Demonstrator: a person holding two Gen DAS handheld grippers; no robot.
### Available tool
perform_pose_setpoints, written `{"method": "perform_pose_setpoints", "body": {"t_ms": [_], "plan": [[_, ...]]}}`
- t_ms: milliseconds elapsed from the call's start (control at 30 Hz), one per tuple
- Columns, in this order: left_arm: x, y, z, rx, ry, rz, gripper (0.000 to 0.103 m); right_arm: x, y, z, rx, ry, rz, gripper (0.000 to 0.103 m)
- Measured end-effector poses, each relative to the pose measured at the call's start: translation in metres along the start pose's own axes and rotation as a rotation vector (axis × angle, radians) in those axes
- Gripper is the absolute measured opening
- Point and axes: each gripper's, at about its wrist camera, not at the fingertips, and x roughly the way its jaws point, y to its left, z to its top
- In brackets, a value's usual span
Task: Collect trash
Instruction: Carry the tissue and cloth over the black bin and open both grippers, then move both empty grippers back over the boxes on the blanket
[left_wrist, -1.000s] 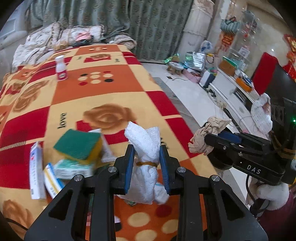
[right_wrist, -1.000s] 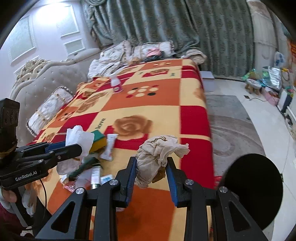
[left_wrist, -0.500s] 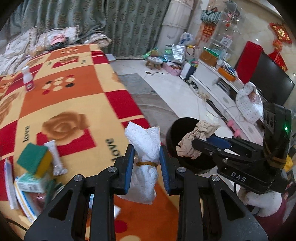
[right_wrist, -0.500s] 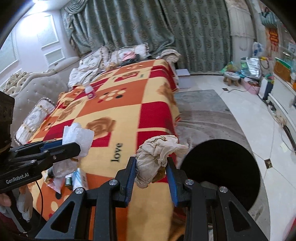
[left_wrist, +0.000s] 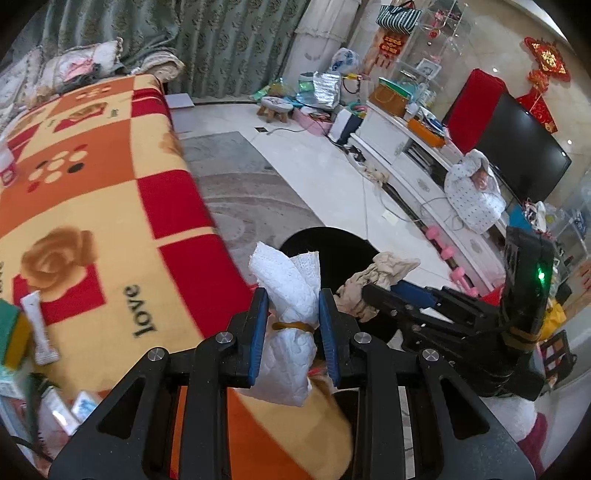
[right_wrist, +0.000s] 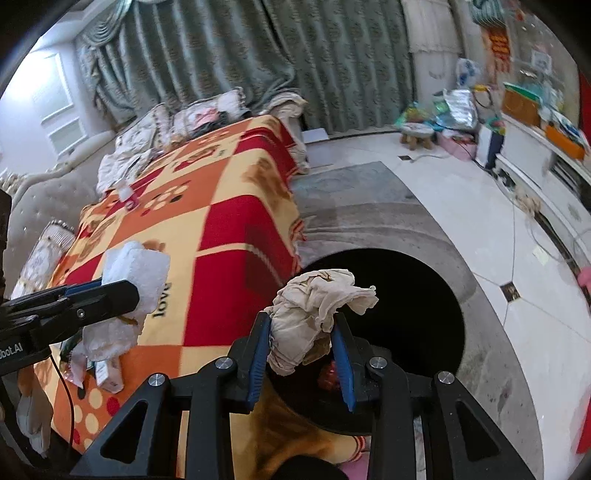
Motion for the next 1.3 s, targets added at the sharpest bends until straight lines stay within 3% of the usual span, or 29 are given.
{"method": "perform_pose_setpoints", "body": {"t_ms": [667,733,800,867,933,1167,1300], "plan": [[0.040,-0.021,0.009,-0.008,0.027,-0.040,0.027,0.011,-0.044,-0.012,0.083,0.027,-0.028,0.031],[0.043,-0.022,0.010,-0.007,0.025,-0.050,0.030,0.012,-0.046,-0.013,0.086,0.028,-0.037,0.035],[0.046,-0.024,0.010,-0.013,0.019,-0.067,0.047,0.012,-0.048,-0.013,0.089,0.022,-0.054,0.038],[0.048,-0.026,0.010,-0.031,0.011,-0.096,0.057,0.012,-0.049,-0.011,0.094,0.016,-0.059,0.042],[0.049,-0.025,0.012,-0.047,0.015,-0.112,0.058,0.011,-0.050,-0.011,0.105,0.013,-0.056,0.046],[0.034,-0.013,0.007,-0.058,0.017,-0.042,0.058,0.011,-0.047,-0.012,0.113,0.031,-0.041,0.047],[0.021,-0.006,-0.001,-0.039,-0.003,0.067,0.058,0.016,-0.036,-0.014,0.100,0.052,-0.026,0.047]]}}
